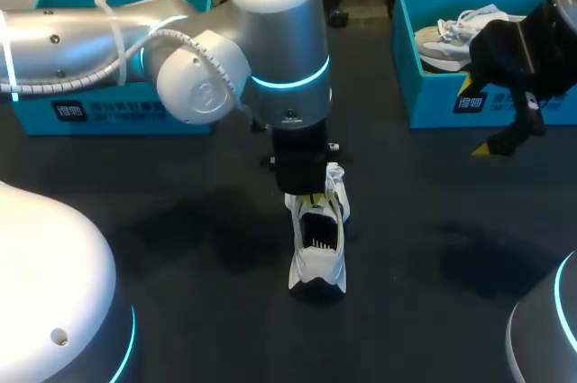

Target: Take the shoe out of the shoebox, open the shoe tongue, remove and reinsert the insole, then place the shoe into the shoebox

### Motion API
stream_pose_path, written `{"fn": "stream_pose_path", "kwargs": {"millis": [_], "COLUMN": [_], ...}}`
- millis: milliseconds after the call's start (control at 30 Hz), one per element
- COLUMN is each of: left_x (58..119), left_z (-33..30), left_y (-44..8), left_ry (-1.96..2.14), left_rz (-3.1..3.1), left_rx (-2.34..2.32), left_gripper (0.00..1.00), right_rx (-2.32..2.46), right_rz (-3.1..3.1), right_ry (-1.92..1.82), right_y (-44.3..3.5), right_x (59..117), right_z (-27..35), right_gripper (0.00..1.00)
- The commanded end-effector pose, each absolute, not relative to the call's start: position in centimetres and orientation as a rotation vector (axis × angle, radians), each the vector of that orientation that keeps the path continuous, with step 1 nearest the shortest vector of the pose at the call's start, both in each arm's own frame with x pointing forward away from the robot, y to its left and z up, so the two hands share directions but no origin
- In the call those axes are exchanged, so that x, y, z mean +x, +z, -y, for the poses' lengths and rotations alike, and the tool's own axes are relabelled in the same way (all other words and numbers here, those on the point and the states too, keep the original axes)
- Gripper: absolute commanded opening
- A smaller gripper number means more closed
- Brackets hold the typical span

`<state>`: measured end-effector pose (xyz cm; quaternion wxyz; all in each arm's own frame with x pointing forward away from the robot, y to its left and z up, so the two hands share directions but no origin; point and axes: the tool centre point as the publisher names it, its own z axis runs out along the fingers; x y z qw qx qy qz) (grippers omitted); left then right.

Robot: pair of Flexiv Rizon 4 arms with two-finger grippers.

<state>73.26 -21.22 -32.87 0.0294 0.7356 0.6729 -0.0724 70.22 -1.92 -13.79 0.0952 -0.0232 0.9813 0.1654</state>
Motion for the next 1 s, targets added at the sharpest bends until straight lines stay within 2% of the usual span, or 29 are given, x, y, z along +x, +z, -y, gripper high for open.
{"fn": "stream_pose_path", "kwargs": {"millis": [33,467,633,667,733,867,900,933,967,1000], "left_x": [73.4,72.1,71.3,71.2,71.0,70.2,70.1,69.7,69.5,69.3], "left_z": [21.0,21.5,21.0,20.8,20.4,19.4,19.1,18.7,18.5,18.1], "left_y": [-32.1,-33.9,-32.6,-32.1,-31.0,-29.6,-29.4,-29.0,-28.9,-28.5], "left_ry": [-0.21,-0.186,-0.205,-0.201,-0.201,-0.18,-0.145,-0.142,-0.147,-0.128], "left_rz": [-2.093,-2.187,-2.285,-2.303,-2.361,-2.498,-2.517,-2.556,-2.576,-2.593], "left_rx": [2.235,2.18,2.06,2.03,1.937,1.785,1.747,1.697,1.672,1.605], "left_gripper": [0.05,0.11,0.18,0.24,0.44,0.52,0.66,0.85,0.95,1.0], "right_rx": [-0.067,-0.067,-0.067,-0.067,-0.067,-0.067,-0.067,-0.067,-0.067,-0.067], "right_rz": [-2.914,-2.914,-2.914,-2.914,-2.914,-2.914,-2.914,-2.914,-2.914,-2.914], "right_ry": [0.486,0.486,0.486,0.486,0.486,0.486,0.486,0.486,0.486,0.486], "right_y": [-13.8,-13.8,-13.8,-13.8,-13.8,-13.8,-13.8,-13.8,-13.8,-13.8], "right_x": [70.4,70.4,70.4,70.4,70.4,70.4,70.4,70.4,70.4,70.4], "right_z": [1.8,1.8,1.8,1.8,1.8,1.8,1.8,1.8,1.8,1.8], "right_gripper": [1.0,1.0,1.0,1.0,1.0,1.0,1.0,1.0,1.0,1.0]}}
